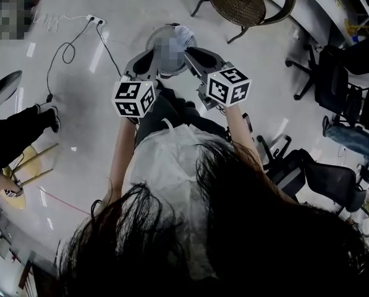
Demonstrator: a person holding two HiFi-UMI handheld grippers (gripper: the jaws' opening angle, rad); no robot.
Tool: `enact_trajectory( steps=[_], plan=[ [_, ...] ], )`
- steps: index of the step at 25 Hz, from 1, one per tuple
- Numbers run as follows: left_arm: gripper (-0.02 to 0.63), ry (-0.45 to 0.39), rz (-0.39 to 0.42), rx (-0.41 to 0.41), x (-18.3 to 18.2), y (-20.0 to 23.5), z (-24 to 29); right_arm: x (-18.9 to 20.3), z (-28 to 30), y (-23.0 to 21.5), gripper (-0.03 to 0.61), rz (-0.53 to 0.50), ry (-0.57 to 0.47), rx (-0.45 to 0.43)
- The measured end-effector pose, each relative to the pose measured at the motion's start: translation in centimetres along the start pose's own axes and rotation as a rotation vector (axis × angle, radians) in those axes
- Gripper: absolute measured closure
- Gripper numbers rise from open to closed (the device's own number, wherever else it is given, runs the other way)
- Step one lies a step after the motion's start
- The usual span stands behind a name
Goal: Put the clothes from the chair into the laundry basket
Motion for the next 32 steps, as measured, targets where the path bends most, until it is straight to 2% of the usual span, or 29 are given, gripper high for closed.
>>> enact_trajectory(
  steps=[4,10,17,32],
  plan=[
    [0.594,-0.009,0.004,-0.022,2.4,-2.8,-1.6,1.4,-3.7,1.2,0.509,-0.023,-0.006,-0.027],
    [0.594,-0.037,-0.038,-0.038,5.3,-6.4,-4.0,2.9,-8.4,2.9,0.522,-0.061,-0.013,-0.049],
    [0.594,-0.063,-0.005,-0.050,8.4,-10.7,-6.6,4.3,-12.9,5.6,0.531,-0.120,-0.050,-0.094],
    [0.594,-0.071,0.031,-0.044,8.7,-11.9,-8.2,4.7,-14.1,7.6,0.535,-0.157,-0.059,-0.108]
  ],
)
Point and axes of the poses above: the fingertips, and each gripper's own axes: z forward along the fingers, y to its left, x out of its underside, the point moved 1 cm from there along -z, backward along the fingers, and after that the axes turned 14 degrees about -z, right-handed, at the moved point
